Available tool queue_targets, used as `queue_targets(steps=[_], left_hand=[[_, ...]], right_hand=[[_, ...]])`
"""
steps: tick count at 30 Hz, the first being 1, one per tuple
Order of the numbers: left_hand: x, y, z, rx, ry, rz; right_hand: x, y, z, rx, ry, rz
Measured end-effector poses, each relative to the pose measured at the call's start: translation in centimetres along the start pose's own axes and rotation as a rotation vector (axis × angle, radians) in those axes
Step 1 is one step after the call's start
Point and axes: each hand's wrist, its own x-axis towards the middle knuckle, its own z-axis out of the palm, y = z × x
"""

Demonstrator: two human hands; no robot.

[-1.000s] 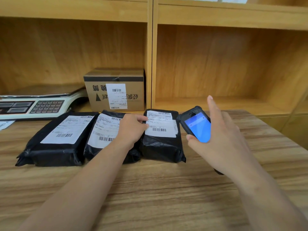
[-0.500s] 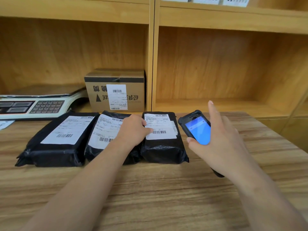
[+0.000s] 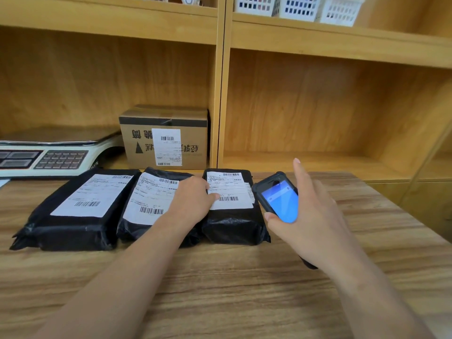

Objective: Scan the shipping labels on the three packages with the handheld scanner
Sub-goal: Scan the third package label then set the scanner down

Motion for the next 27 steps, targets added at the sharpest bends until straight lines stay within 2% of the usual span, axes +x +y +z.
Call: queue_targets(steps=[15, 27], left_hand=[[0.1, 0.0, 0.3, 0.044, 0.027, -0.014], [-2.0, 0.8, -2.7, -0.001, 0.098, 0.139]], right_hand=[[-0.2, -0.3, -2.2, -0.013, -0.008, 0.049], [-2.4, 0.9, -2.9, -0.071, 0.005, 0.108]])
